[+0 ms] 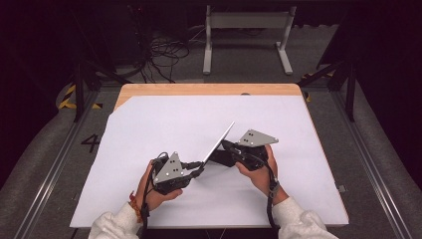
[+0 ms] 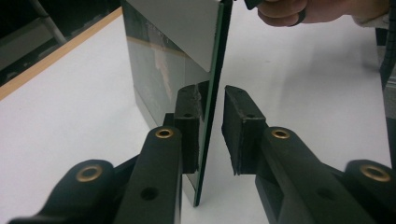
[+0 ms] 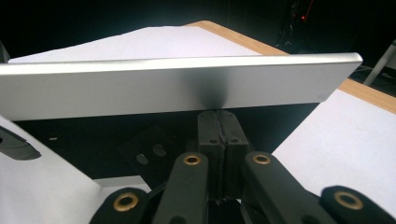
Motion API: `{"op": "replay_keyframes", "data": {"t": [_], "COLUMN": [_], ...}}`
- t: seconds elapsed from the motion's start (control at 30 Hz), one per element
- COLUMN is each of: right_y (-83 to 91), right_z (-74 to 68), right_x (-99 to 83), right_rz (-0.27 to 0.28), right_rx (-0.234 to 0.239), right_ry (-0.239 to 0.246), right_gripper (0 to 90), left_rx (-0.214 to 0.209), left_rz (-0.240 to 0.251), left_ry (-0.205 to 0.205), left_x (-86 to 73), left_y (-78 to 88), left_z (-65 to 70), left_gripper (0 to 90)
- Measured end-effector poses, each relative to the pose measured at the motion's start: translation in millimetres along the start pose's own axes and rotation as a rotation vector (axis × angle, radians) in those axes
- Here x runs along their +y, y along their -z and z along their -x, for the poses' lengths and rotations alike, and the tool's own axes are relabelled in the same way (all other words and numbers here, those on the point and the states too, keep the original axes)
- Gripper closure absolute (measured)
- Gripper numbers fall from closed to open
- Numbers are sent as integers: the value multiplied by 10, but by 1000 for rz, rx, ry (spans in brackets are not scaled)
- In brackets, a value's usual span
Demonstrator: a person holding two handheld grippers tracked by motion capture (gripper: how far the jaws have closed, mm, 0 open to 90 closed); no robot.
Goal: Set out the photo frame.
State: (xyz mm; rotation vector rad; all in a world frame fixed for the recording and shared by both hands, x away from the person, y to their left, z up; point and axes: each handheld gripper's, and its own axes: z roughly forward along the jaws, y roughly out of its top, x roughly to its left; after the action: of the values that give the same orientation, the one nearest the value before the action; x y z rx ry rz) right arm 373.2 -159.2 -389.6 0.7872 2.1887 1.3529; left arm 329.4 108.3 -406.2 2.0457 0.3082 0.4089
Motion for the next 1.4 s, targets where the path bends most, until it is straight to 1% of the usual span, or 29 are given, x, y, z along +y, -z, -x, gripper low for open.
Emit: {"op": "replay_keyframes", "data": {"t": [0.03,0.1,0.13,0.5,0.73,0.8,0.9,0.93,1.03,1.13,1.27,1.33,1.4], "right_y": [-6,-9,-12,-52,-65,-68,-71,-70,-67,-55,-48,-33,-10], "right_z": [-4,-4,-4,-3,-10,-22,-51,-56,-57,-64,-69,-68,-84], "right_x": [3,4,7,16,16,15,18,17,11,11,11,10,8], "right_rz": [0,0,-1,4,5,6,1,2,5,6,5,4,-1], "right_rx": [1,1,1,6,12,21,16,12,13,14,13,25,37], "right_ry": [-2,-1,1,2,3,-3,7,12,11,21,27,28,41], "right_gripper": [900,900,900,900,900,900,900,900,900,900,900,900,894], "left_rx": [-10,-15,-14,-34,-40,-38,-43,-44,-44,-48,-47,-49,-48], "left_rz": [3,3,-1,8,13,17,17,15,15,20,19,18,17], "left_ry": [-2,-2,-7,-2,-1,1,3,-3,-3,4,2,2,-3], "left_x": [6,10,16,35,49,56,62,65,69,70,73,72,69], "left_y": [-10,-20,-32,-97,-127,-142,-155,-156,-162,-177,-180,-174,-164], "left_z": [9,16,23,55,67,71,76,73,75,79,82,85,86], "left_gripper": [789,791,792,775,761,757,752,750,746,742,737,740,752]}}
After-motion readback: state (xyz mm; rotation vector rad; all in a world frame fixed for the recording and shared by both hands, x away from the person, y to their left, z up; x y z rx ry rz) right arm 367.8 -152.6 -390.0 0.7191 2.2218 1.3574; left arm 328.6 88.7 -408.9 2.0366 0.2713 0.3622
